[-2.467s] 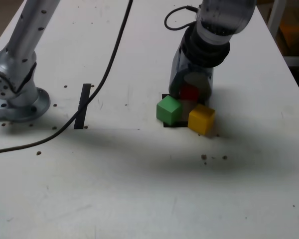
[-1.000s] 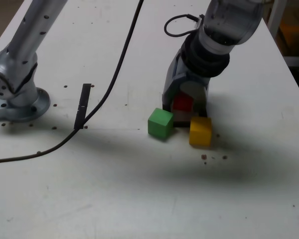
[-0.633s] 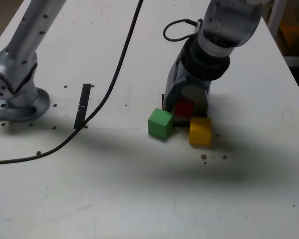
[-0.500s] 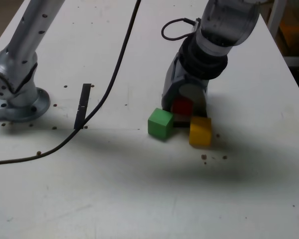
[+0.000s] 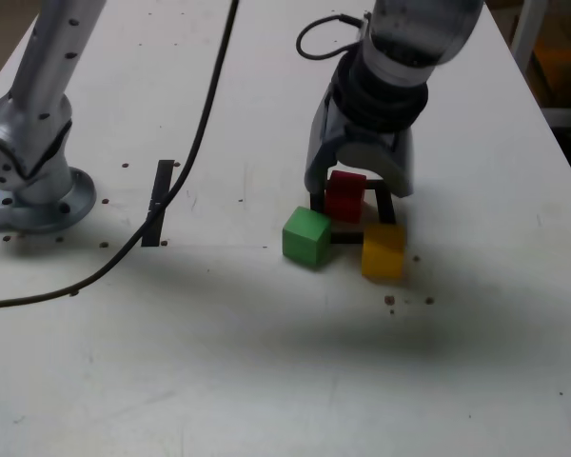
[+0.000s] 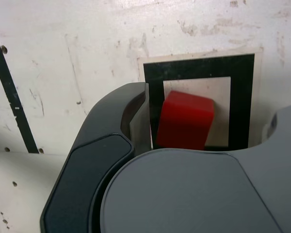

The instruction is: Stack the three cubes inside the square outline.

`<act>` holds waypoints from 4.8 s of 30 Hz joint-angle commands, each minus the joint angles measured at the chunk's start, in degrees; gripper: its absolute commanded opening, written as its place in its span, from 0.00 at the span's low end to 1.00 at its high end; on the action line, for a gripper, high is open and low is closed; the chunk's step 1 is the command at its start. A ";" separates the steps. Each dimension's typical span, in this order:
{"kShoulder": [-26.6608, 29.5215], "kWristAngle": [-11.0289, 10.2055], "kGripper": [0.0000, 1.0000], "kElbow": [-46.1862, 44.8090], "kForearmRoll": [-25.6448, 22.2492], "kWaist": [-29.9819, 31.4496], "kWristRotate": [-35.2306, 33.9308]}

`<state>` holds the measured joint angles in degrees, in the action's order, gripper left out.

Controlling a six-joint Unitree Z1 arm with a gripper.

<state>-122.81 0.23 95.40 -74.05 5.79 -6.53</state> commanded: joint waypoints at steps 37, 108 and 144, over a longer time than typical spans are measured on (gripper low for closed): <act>-9.57 6.58 0.98 19.69 -13.04 9.98 -2.74; 1.10 0.08 0.28 9.09 -13.12 3.55 3.18; 0.81 0.66 0.33 4.31 -6.82 2.12 2.57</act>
<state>-121.68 0.77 99.56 -80.83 7.81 -3.86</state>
